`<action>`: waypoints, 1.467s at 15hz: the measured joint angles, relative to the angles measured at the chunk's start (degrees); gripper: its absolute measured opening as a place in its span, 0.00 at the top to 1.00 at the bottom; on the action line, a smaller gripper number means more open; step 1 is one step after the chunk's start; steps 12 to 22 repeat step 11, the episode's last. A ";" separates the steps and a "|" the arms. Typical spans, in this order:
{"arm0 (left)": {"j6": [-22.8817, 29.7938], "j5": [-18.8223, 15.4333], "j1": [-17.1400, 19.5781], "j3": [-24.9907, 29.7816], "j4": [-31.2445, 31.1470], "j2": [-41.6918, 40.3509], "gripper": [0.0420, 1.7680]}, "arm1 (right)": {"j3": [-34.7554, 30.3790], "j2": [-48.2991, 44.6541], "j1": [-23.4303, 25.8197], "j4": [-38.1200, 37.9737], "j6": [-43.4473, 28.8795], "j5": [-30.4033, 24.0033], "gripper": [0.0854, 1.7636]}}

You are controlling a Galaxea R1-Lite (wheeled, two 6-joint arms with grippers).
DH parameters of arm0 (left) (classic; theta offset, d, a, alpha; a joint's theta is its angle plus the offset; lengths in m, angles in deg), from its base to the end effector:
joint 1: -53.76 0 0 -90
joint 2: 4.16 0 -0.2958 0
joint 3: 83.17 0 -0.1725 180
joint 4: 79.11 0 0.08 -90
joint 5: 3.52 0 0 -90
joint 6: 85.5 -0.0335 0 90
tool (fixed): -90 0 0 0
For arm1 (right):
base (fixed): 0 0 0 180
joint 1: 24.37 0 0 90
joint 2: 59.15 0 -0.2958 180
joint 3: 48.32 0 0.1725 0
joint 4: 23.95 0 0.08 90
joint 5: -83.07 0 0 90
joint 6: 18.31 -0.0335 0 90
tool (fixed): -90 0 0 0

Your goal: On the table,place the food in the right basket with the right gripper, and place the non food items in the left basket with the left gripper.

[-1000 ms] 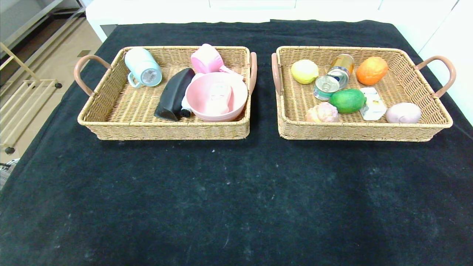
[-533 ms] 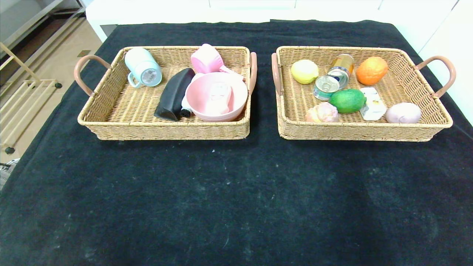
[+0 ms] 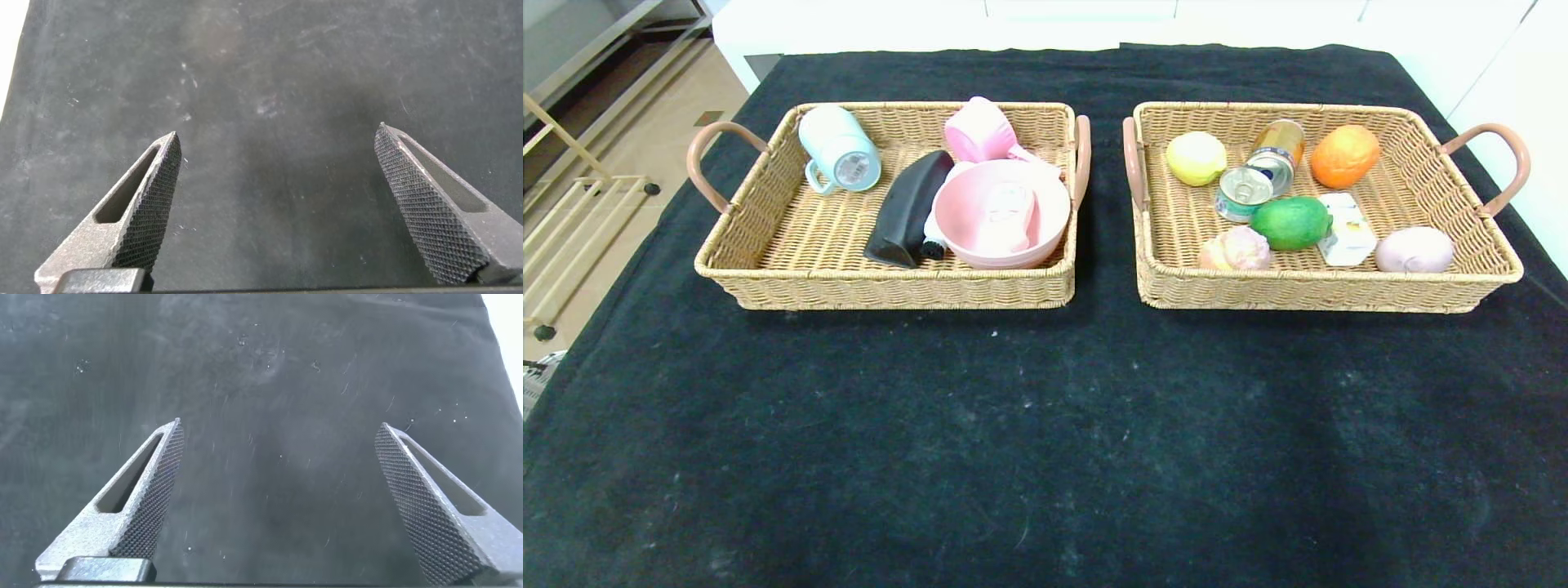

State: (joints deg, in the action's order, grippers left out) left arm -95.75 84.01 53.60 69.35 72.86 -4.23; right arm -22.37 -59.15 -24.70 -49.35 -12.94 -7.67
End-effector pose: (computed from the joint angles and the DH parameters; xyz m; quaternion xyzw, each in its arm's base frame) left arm -0.0294 -0.0014 0.0785 0.0892 0.0021 -0.0232 0.9957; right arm -0.0272 0.0003 0.0766 -0.0469 -0.0052 0.0091 0.9988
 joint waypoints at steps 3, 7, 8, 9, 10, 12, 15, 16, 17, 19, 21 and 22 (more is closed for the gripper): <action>0.98 -0.46 0.00 0.79 0.24 0.00 0.03 | 0.00 0.00 0.02 -0.48 -2.93 -0.01 0.04; 5.44 0.33 0.00 0.96 0.30 0.00 0.03 | 0.00 0.00 -0.07 -0.48 -4.34 0.13 0.03; 5.99 0.44 0.00 1.01 0.35 0.00 0.03 | 0.00 0.00 -0.07 -0.48 -4.50 0.11 0.03; 6.64 0.66 0.02 1.01 0.40 0.00 0.03 | 0.00 0.00 -0.09 -0.48 -4.56 0.13 0.03; 7.28 1.11 0.02 1.01 0.41 0.00 0.03 | 0.00 0.00 -0.09 -0.45 -4.61 0.13 0.03; 8.05 1.49 0.02 1.01 0.49 0.00 0.03 | 0.00 0.00 -0.09 -0.44 -4.75 0.13 0.03; 8.05 1.49 0.02 1.01 0.49 0.00 0.03 | 0.00 0.00 -0.09 -0.44 -4.75 0.13 0.03; 8.05 1.49 0.02 1.01 0.49 0.00 0.03 | 0.00 0.00 -0.09 -0.44 -4.75 0.13 0.03; 8.05 1.49 0.02 1.01 0.49 0.00 0.03 | 0.00 0.00 -0.09 -0.44 -4.75 0.13 0.03; 8.05 1.49 0.02 1.01 0.49 0.00 0.03 | 0.00 0.00 -0.09 -0.44 -4.75 0.13 0.03; 8.05 1.49 0.02 1.01 0.49 0.00 0.03 | 0.00 0.00 -0.09 -0.44 -4.75 0.13 0.03; 8.05 1.49 0.02 1.01 0.49 0.00 0.03 | 0.00 0.00 -0.09 -0.44 -4.75 0.13 0.03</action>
